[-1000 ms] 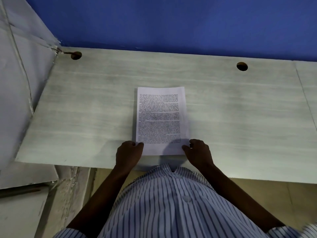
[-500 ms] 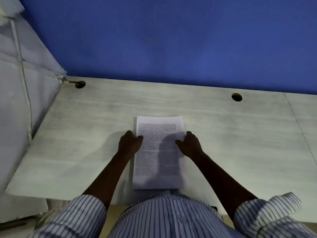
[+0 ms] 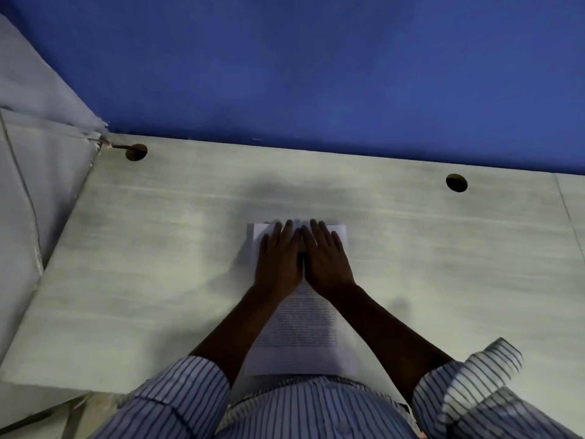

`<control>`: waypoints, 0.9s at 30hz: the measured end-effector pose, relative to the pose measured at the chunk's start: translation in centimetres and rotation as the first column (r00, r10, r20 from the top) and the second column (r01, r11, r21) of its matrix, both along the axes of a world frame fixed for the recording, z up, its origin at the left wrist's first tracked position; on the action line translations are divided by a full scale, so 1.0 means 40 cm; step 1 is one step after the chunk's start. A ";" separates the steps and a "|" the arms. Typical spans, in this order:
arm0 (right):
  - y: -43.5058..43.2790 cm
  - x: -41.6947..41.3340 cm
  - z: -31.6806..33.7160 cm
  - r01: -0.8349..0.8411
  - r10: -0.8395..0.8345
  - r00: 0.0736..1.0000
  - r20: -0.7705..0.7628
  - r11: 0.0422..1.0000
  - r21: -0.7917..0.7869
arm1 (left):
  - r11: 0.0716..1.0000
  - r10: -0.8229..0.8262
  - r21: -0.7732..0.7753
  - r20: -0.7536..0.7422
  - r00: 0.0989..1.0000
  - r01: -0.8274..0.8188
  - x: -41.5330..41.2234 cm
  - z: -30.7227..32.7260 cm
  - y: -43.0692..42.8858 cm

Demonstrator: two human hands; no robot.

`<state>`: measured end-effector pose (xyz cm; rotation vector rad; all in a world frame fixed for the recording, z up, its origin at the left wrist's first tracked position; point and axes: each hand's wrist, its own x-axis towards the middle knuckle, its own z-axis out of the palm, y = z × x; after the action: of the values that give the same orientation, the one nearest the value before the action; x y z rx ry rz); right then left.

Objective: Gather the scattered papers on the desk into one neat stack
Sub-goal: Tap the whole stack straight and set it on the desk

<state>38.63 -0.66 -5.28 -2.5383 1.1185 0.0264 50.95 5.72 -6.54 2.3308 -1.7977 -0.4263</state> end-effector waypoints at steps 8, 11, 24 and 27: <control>-0.036 -0.053 -0.082 0.002 -0.016 0.991 -0.135 0.994 -0.107 | 0.998 -0.047 0.044 0.123 0.991 0.042 0.072 -0.077 0.018; -0.037 -0.050 -0.093 0.073 -0.088 0.983 -0.161 0.993 -0.094 | 0.997 0.035 0.067 0.115 0.993 -0.043 0.083 -0.088 0.017; -0.033 -0.040 -0.084 0.253 -0.262 0.960 -0.098 0.962 -0.099 | 0.992 0.125 0.017 0.051 0.991 -0.126 -0.024 -0.108 0.313; 0.005 -0.065 -0.102 0.235 -0.240 0.968 -0.070 0.969 -0.072 | 0.993 0.119 0.011 0.048 0.992 -0.119 -0.029 -0.106 0.347</control>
<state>36.03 -0.44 -9.36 -2.4571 1.4696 0.0286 49.78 19.60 -10.76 2.4613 -1.6688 -0.3704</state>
